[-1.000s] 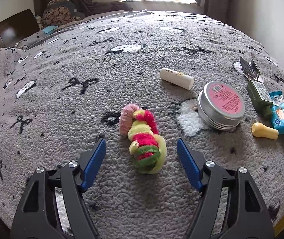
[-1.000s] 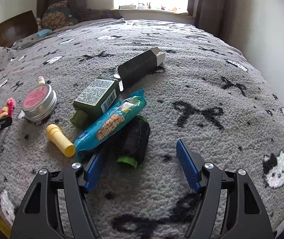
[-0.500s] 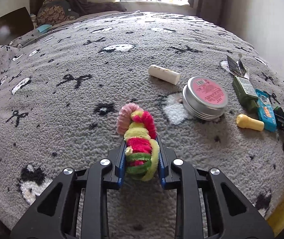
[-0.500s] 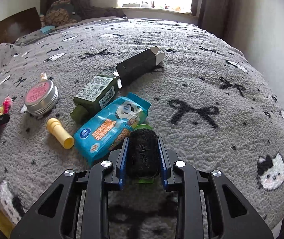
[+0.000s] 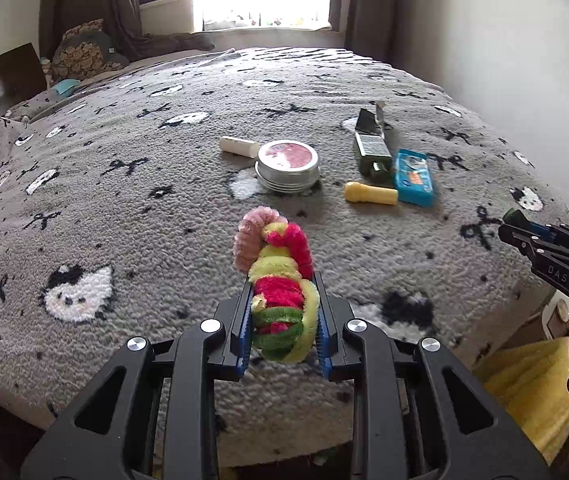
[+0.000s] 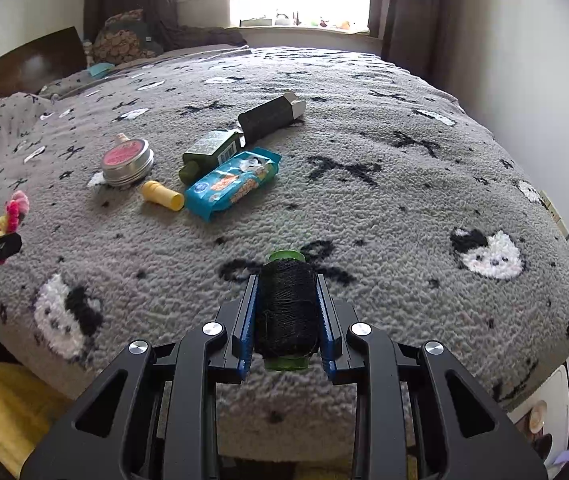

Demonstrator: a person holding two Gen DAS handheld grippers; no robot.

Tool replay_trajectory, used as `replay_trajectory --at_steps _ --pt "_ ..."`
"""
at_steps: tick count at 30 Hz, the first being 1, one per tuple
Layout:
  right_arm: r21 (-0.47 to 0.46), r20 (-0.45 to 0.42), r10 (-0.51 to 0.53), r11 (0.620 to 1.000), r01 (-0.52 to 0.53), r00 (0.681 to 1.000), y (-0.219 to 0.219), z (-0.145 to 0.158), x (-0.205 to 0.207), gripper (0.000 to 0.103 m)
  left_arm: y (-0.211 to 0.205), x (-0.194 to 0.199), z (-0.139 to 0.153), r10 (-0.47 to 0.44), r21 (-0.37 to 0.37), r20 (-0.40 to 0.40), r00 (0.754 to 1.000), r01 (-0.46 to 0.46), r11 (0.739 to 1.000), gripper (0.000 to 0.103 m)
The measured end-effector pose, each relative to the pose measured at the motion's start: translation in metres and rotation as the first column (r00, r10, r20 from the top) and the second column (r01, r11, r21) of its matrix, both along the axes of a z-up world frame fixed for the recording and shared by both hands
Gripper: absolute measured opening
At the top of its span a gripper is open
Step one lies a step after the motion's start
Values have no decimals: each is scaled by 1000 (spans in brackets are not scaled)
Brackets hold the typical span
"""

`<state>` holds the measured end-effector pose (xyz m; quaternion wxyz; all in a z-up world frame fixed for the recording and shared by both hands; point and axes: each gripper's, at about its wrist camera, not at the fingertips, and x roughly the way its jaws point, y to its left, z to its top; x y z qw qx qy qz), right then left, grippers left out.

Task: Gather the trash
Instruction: 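Carry the toy and spool down over the bed edge toward the bin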

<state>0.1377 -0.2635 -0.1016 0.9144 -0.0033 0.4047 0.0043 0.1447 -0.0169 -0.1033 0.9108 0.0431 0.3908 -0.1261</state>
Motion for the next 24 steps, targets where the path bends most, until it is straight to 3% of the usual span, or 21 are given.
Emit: replay_trajectory --at_steps 10,24 --pt "45 37 97 994 -99 995 25 10 -63 27 -21 -63 -8 -59 -15 -14 998 59 998 24" --pt "82 -57 181 981 -176 982 52 -26 -111 27 -27 -122 -48 -91 -24 -108 990 89 996 24"
